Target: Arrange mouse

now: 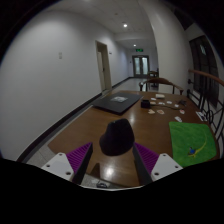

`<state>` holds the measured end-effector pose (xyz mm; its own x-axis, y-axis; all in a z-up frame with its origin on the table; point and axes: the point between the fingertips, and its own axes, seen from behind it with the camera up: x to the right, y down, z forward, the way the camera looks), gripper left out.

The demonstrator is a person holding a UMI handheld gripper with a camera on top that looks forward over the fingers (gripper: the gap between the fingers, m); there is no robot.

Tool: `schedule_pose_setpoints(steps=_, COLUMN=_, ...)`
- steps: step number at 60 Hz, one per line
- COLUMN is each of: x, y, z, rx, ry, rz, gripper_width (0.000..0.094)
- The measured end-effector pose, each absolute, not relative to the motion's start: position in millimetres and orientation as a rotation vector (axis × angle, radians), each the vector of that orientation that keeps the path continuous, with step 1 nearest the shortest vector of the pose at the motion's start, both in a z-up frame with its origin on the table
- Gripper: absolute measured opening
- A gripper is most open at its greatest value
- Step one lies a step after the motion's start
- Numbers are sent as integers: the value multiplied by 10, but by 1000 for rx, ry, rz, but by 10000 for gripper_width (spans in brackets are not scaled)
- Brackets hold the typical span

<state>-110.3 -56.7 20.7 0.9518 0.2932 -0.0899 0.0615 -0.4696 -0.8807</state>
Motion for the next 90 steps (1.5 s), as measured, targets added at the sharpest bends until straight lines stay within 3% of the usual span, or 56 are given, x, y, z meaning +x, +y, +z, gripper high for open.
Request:
schedule_pose_setpoints(steps=19, x=-1347, y=231, z=76, rx=-2096, ry=-213, rz=179, gripper_width=814)
schedule_pose_setpoints(steps=21, x=-1346, y=279, z=57, rx=-2101, ry=-204, rz=172, gripper_width=784)
schedule_pose_setpoints(steps=25, x=-1269, y=368, z=5, rx=-2116, ry=-181, rz=128, gripper_width=597)
schedule_pose_setpoints(steps=29, x=-1284, y=471, z=4, rx=-2118, ry=-164, rz=116, gripper_width=470)
schedule_pose_setpoints(steps=44, x=-1285, y=473, z=93, rx=-2089, ry=-257, rz=153, gripper_width=260)
schedule_pose_setpoints(steps=50, x=-1258, y=455, z=537, rx=-1996, ry=-240, rz=230, gripper_width=251)
schedule_pose_setpoints(steps=58, x=-444, y=425, z=1557, rx=-1817, ry=-156, rz=113, gripper_width=249)
schedule_pose_setpoints(steps=64, x=375, y=417, z=1840, rx=-1774, ry=-53, rz=-20, gripper_width=248)
schedule_pose_setpoints(steps=69, x=1200, y=381, z=1616, rx=-1820, ry=29, rz=-145, gripper_width=247)
schedule_pose_setpoints(steps=74, x=1753, y=379, z=1083, rx=-1939, ry=81, rz=-231, gripper_width=240)
schedule_pose_setpoints(steps=77, x=1950, y=385, z=695, rx=-2013, ry=110, rz=-225, gripper_width=239)
schedule_pose_setpoints(steps=83, x=2032, y=373, z=252, rx=-2090, ry=105, rz=-217, gripper_width=242)
schedule_pose_setpoints(steps=90, x=2074, y=381, z=134, rx=-2092, ry=73, rz=-248, gripper_width=240)
